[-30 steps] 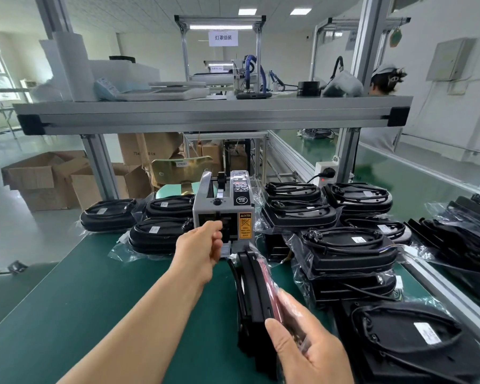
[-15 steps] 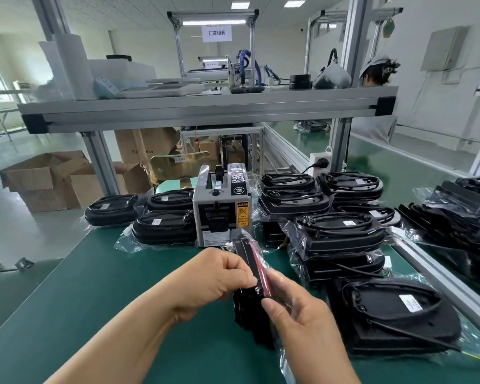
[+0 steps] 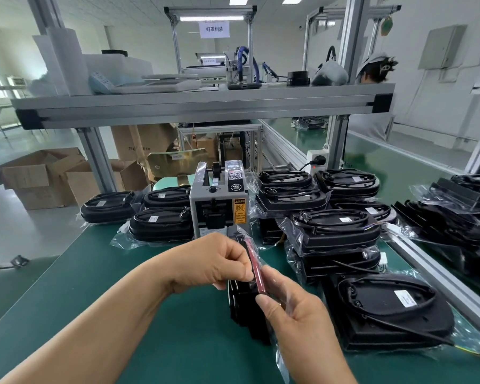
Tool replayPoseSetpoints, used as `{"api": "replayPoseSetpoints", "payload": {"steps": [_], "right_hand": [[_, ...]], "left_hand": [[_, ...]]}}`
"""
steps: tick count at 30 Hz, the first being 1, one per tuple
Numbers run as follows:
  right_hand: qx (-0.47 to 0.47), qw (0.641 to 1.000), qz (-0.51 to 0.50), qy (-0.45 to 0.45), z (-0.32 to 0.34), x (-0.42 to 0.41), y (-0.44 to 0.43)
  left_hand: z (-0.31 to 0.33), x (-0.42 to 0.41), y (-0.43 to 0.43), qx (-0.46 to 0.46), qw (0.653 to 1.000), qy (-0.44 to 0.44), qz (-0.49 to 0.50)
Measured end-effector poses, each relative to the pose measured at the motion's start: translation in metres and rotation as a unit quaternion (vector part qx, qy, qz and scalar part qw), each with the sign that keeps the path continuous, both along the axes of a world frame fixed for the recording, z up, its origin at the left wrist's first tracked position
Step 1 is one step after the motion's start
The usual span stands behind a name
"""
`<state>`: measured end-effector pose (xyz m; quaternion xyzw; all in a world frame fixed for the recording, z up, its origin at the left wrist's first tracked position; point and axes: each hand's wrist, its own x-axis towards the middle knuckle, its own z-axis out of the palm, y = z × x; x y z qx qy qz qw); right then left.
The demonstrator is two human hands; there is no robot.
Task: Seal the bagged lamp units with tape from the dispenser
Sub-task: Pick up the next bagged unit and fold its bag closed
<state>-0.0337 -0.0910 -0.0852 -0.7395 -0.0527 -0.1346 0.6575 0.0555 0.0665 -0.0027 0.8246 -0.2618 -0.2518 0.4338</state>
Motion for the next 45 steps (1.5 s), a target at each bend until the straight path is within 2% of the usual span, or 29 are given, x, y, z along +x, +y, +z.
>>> {"api": "replayPoseSetpoints", "payload": {"steps": [12, 17, 28, 45], "right_hand": [[0.032, 0.999, 0.026, -0.015, 0.000, -0.001, -0.001], [0.048, 0.999, 0.013, 0.004, -0.003, -0.001, -0.003], [0.054, 0.998, 0.016, -0.002, 0.002, -0.003, -0.001], [0.021, 1.000, 0.014, -0.009, 0.002, -0.004, -0.002]], "left_hand": [[-0.004, 0.004, -0.002, 0.000, 1.000, -0.002, -0.006], [-0.005, 0.005, 0.001, -0.048, 0.998, 0.044, -0.009], [0.000, 0.007, -0.002, 0.011, 0.999, -0.020, -0.030], [-0.004, 0.005, -0.004, 0.002, 0.999, -0.041, -0.010]]}}
